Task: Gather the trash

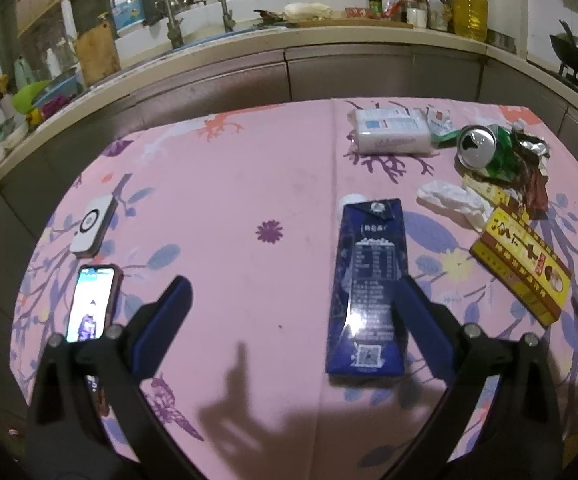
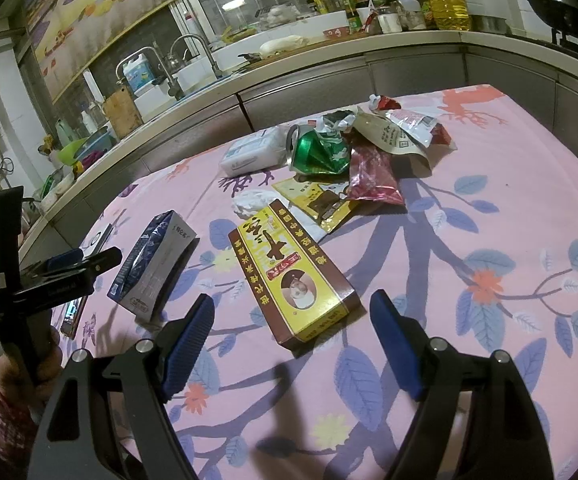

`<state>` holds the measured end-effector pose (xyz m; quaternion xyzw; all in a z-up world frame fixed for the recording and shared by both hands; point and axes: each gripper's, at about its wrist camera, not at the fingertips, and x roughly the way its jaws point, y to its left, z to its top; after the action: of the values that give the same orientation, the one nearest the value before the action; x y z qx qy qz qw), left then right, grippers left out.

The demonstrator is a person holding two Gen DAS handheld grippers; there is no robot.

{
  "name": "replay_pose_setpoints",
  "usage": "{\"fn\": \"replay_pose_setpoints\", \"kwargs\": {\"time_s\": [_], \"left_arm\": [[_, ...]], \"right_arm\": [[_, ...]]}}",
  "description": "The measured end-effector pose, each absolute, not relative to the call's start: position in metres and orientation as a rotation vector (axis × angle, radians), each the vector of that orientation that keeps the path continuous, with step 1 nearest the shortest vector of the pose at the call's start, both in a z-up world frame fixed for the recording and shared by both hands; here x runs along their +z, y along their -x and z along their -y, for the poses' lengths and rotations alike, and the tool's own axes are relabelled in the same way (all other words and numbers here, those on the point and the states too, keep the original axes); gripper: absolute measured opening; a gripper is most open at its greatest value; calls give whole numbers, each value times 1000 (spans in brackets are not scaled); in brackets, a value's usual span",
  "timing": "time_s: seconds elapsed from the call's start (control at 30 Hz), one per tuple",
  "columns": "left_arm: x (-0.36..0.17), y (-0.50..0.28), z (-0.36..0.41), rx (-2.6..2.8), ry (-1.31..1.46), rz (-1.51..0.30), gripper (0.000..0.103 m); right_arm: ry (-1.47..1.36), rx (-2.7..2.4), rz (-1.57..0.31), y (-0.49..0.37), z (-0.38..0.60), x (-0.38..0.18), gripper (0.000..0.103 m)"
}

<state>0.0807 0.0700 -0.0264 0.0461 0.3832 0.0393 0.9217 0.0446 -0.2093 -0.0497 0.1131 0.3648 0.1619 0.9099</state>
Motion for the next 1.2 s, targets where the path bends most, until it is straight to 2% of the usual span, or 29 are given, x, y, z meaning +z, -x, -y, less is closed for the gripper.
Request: {"fn": "replay_pose_setpoints", "kwargs": {"time_s": [1.2], "left_arm": [[-24,-81,-83,83,-42,-773,97]], "right_arm": [[-225,339,-739,-45,207,-50,77]]}}
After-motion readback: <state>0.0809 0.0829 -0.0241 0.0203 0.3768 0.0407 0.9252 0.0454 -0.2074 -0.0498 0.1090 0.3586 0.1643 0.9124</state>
